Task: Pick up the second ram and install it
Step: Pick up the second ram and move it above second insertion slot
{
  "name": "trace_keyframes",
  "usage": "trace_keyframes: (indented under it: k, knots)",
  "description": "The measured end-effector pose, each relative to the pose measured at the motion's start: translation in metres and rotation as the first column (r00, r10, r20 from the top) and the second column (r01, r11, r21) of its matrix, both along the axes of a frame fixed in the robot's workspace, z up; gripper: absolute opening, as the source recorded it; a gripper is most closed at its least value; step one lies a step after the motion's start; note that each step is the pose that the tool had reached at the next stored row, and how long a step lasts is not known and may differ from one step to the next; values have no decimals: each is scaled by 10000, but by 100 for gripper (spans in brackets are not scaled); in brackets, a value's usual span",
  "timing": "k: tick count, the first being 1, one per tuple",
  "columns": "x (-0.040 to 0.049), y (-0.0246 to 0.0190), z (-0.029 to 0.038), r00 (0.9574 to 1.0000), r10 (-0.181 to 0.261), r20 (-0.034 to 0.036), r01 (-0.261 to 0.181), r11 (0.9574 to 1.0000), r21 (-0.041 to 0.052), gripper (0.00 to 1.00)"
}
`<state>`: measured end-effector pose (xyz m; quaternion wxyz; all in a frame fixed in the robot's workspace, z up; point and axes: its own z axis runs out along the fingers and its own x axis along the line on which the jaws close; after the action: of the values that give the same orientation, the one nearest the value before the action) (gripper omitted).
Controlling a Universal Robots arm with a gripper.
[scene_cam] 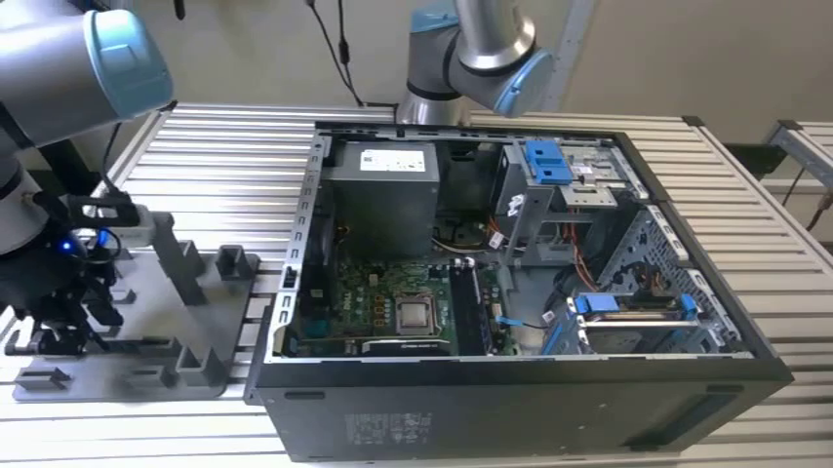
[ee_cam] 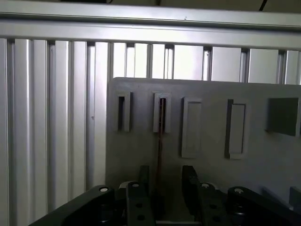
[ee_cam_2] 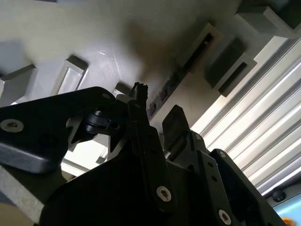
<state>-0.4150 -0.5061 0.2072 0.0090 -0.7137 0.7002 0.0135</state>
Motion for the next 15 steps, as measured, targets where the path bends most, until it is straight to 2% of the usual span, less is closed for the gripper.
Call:
trace_keyframes:
  k: [15]
  knots:
    - [-19, -3, -127, 9998, 179, 41, -179, 9998, -1, 42]
